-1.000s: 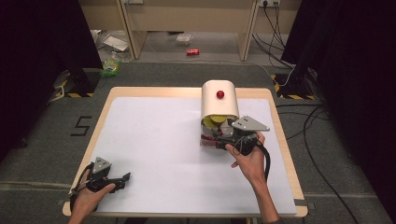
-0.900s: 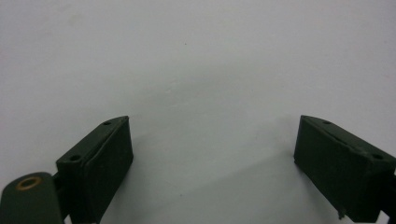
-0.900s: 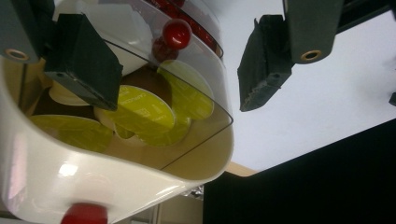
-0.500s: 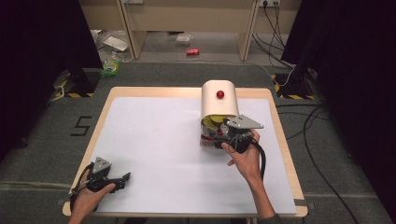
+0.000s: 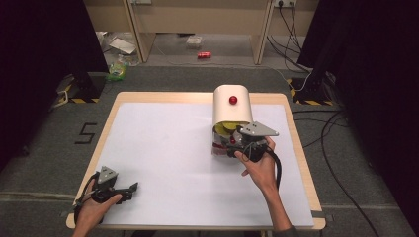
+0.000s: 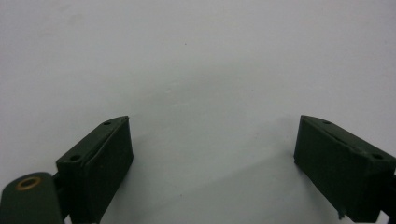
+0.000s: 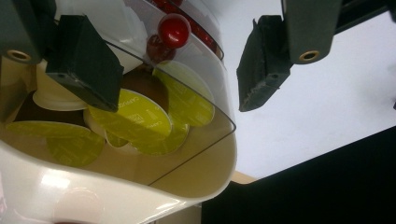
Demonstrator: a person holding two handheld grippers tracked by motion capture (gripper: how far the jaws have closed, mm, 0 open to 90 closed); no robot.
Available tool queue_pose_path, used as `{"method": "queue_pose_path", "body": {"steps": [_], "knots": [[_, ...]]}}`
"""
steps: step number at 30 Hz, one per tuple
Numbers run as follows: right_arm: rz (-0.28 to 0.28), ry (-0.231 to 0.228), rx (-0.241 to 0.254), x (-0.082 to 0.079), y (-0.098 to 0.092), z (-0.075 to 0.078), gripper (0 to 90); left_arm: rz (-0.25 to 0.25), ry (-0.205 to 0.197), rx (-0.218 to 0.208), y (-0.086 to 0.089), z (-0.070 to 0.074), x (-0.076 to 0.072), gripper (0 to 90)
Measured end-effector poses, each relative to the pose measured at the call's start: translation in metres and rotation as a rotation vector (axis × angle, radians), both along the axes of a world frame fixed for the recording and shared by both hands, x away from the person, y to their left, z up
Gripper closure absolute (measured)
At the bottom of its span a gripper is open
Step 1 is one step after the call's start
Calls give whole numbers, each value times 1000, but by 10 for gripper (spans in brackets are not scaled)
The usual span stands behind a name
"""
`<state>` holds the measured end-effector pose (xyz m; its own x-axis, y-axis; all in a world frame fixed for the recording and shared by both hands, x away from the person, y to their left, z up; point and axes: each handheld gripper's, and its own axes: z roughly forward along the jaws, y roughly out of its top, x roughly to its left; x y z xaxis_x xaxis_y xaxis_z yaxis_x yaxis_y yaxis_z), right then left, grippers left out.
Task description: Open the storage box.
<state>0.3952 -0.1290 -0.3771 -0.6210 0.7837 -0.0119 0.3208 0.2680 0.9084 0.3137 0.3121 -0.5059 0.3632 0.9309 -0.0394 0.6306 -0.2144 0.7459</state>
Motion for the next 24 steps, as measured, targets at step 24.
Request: {"method": "queue_pose_path", "body": {"steps": [24], "knots": [[15, 21, -16, -6, -1, 4, 313, 0, 0, 0, 0, 0, 0, 107]]}}
